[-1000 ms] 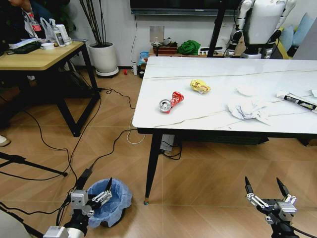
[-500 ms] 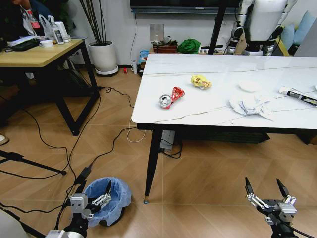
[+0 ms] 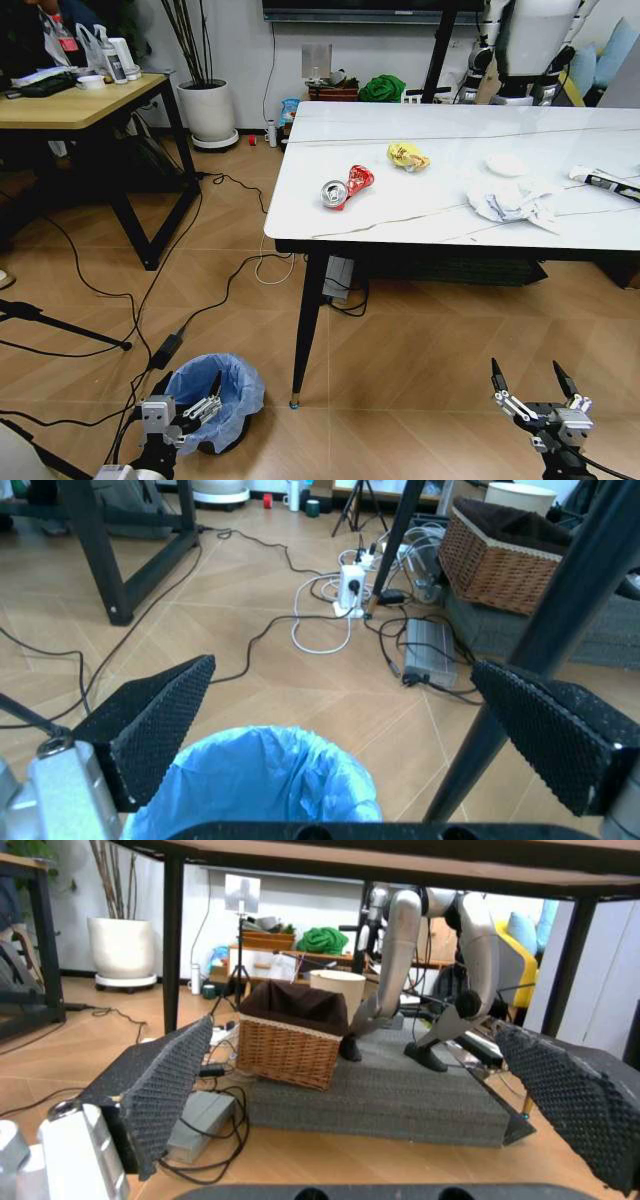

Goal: Pick up the trash bin and place the trash from the table into it.

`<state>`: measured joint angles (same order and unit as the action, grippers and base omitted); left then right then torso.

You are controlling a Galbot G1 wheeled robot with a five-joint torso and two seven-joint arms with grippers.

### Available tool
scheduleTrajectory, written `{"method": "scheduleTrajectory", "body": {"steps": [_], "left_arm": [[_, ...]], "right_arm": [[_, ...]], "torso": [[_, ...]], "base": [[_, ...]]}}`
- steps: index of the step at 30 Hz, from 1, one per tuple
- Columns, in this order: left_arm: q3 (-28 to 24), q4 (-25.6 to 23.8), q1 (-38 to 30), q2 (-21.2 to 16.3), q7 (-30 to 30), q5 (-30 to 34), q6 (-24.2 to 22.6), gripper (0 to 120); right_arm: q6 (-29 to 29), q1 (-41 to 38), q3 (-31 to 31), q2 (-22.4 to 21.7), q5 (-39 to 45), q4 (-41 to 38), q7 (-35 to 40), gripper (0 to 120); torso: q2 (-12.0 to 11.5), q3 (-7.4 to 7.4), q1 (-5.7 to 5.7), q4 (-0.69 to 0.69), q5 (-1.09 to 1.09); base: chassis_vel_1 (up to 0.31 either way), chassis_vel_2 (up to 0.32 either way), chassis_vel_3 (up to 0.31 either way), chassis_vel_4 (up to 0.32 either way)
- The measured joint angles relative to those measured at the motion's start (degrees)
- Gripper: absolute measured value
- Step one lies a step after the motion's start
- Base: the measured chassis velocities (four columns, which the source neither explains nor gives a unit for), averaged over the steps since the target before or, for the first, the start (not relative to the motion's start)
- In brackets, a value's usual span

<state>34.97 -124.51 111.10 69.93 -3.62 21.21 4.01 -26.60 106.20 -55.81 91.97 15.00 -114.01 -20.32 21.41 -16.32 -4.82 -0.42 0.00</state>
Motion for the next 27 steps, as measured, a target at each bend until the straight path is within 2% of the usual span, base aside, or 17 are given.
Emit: {"method": "scheduleTrajectory", "body": {"steps": [20,27], "left_arm": [[0.1,0.7,1.0,-0.6,0.1,0.7,0.2,100],[0.5,2.9,1.3,-1.3,-0.1,2.3,1.1,100]], "right_arm": [[-0.3,-0.3,0.3,0.1,0.1,0.8,-0.2,100],[-0.5,-1.3,1.3,0.2,-0.7,2.0,-0.3,100]], "torso": [[-4.4,3.05,1.41,0.00,0.00],[-6.2,4.23,1.98,0.01,0.00]], "base": [[0.000,0.000,0.000,0.000],[0.000,0.000,0.000,0.000]]}}
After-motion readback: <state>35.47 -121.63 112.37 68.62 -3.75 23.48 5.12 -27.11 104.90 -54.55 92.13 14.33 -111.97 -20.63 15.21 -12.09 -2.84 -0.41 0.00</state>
